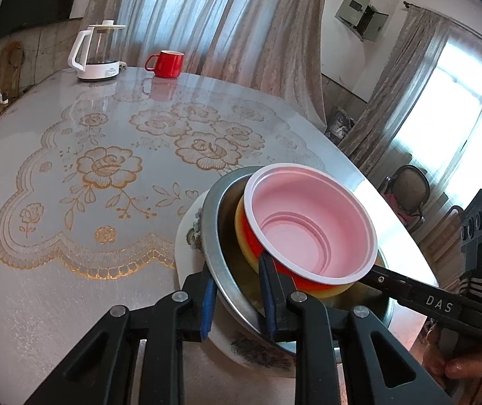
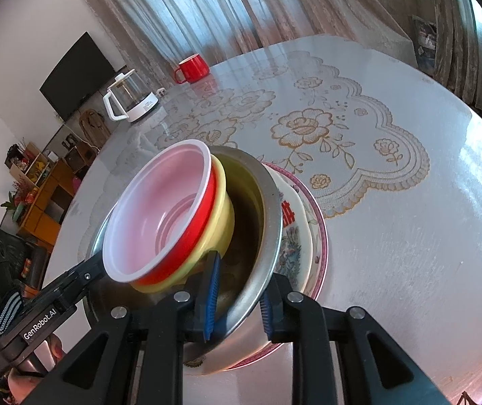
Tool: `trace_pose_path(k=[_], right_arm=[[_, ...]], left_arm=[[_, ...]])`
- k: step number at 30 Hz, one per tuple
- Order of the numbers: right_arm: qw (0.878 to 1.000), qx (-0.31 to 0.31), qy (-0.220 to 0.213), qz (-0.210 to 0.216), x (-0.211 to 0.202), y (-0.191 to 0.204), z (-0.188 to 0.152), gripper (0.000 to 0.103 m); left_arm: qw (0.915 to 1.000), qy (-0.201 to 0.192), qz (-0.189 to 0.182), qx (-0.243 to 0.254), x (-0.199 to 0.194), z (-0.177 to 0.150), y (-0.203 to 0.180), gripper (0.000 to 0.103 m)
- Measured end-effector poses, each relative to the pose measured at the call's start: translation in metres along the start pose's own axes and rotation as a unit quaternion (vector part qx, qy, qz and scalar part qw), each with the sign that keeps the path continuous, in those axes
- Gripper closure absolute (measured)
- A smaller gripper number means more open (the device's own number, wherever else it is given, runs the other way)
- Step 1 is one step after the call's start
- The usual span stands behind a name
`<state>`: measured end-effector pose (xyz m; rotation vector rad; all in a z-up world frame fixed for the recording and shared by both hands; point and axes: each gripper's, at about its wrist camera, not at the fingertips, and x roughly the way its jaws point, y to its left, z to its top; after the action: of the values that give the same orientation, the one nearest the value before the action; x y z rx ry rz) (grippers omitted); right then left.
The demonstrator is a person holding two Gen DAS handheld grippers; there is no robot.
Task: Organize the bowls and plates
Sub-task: 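Carry the nested bowls with the right tool over the plate stack, then lower the nested bowls onto the plate stack and open the right tool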
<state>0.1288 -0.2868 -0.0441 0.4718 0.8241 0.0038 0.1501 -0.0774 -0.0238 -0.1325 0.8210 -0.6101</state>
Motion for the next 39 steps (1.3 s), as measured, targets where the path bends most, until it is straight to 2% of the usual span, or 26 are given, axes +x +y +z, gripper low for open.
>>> trace_pose_path(k=[12,16,26,28,31,37,39], right_arm=[[1.0,0.011,-0.004,0.015,-0.012,-0.006,-0.005,0.079],[1.0,-0.002,-0.007,0.005,-0.015,-0.003,-0.005,0.083],[1.0,-0.007,-0.017,-0.006,-0.012,-0.004,-0.002,0.084],[1.0,-0.005,-0.016,-0.003,-0.013,-0.005,-0.003,0.081],[1.0,-0.006,-0.022,-0.005,-0.016,-0.003,-0.004,0.076],[0.999,-0.02,-0.034,-0.014,-0.027,0.004,-0.011,0.072],[0.999,-0.024,-0.038,-0.017,-0.031,0.006,-0.013,0.072]], left_arm=[[0.9999,-0.012,0.01,0.002,-0.01,-0.004,0.002,0.079],[0.9997,-0.018,0.014,0.003,-0.015,-0.006,0.003,0.079],[0.9997,-0.01,0.018,0.013,-0.011,-0.007,-0.001,0.078],[0.9997,-0.012,0.02,0.012,-0.015,-0.009,-0.001,0.075],[0.9994,-0.016,0.026,0.018,-0.021,-0.014,-0.003,0.065],[0.9985,-0.03,0.032,0.033,-0.039,-0.026,-0.008,0.054],[0.9983,-0.032,0.034,0.036,-0.045,-0.03,-0.009,0.041]])
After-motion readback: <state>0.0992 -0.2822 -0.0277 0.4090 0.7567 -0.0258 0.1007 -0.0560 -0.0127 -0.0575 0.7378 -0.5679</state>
